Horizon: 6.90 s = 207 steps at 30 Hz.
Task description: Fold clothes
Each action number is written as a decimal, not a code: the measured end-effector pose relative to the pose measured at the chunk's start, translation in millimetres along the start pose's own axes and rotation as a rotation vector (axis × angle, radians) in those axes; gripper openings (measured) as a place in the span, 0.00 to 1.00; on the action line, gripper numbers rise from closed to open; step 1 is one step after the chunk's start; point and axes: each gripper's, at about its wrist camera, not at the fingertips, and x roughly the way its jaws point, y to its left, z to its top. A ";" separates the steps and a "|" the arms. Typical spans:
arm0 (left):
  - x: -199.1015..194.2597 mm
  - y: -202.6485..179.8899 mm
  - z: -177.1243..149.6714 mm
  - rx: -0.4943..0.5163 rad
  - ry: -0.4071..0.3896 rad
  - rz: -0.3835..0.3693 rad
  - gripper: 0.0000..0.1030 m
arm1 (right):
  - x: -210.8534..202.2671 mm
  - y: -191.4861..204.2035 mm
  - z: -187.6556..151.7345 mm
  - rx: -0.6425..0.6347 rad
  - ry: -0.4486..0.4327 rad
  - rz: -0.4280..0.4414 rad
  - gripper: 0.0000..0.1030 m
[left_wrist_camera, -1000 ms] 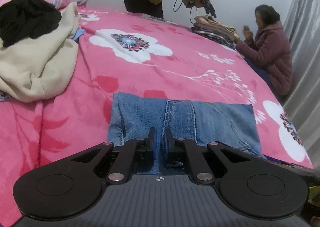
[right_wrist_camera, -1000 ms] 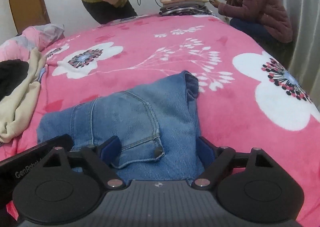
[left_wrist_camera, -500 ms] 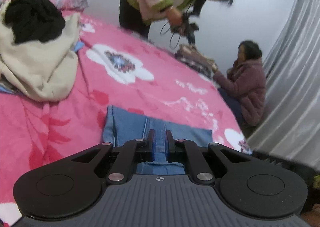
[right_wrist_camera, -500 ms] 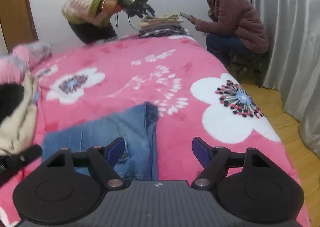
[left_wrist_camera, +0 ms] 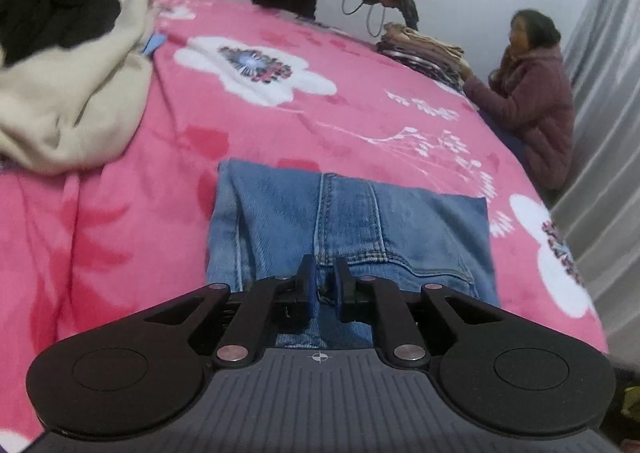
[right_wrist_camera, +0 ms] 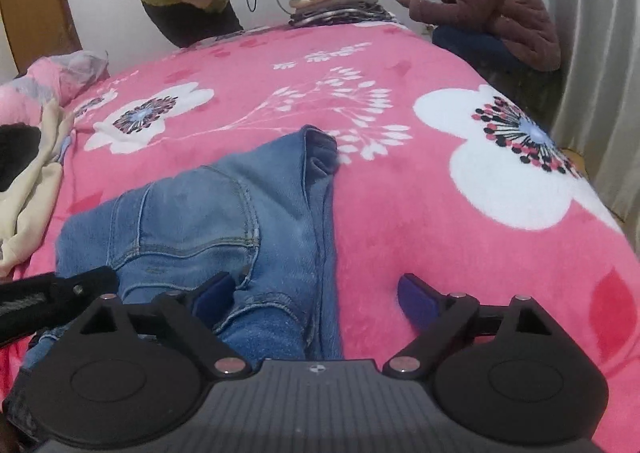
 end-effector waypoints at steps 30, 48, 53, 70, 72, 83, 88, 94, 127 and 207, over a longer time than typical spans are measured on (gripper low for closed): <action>-7.2 4.8 4.6 -0.009 0.001 -0.011 0.12 | -1.8 -2.4 0.9 0.012 0.001 0.005 0.91; 26.5 132.0 30.7 -0.463 0.292 -0.505 0.70 | 28.3 -54.3 51.3 0.100 0.151 0.390 0.92; 40.6 106.6 37.4 -0.351 0.278 -0.443 0.74 | 52.5 -53.7 63.1 0.074 0.193 0.494 0.96; 31.9 76.5 49.5 -0.269 0.179 -0.357 0.33 | 45.3 -24.0 68.8 0.133 0.113 0.503 0.67; 7.1 58.8 56.0 -0.180 0.125 -0.359 0.31 | 29.2 -24.6 70.2 0.143 0.093 0.515 0.64; -133.5 6.6 76.7 -0.003 -0.117 -0.389 0.29 | -107.3 -6.3 96.4 0.062 -0.151 0.564 0.64; -194.4 3.2 89.1 -0.008 -0.199 -0.420 0.29 | -177.1 9.3 114.0 -0.007 -0.240 0.618 0.64; -275.9 -0.5 106.3 0.041 -0.331 -0.407 0.28 | -247.6 39.9 131.6 -0.059 -0.337 0.704 0.64; -522.7 258.7 4.9 -0.580 -0.501 0.165 0.30 | -326.6 418.6 22.5 -0.581 0.003 1.211 0.67; -433.4 279.6 -55.8 -0.011 -0.370 0.664 0.42 | -234.0 404.8 -115.5 -0.739 -0.010 1.024 0.84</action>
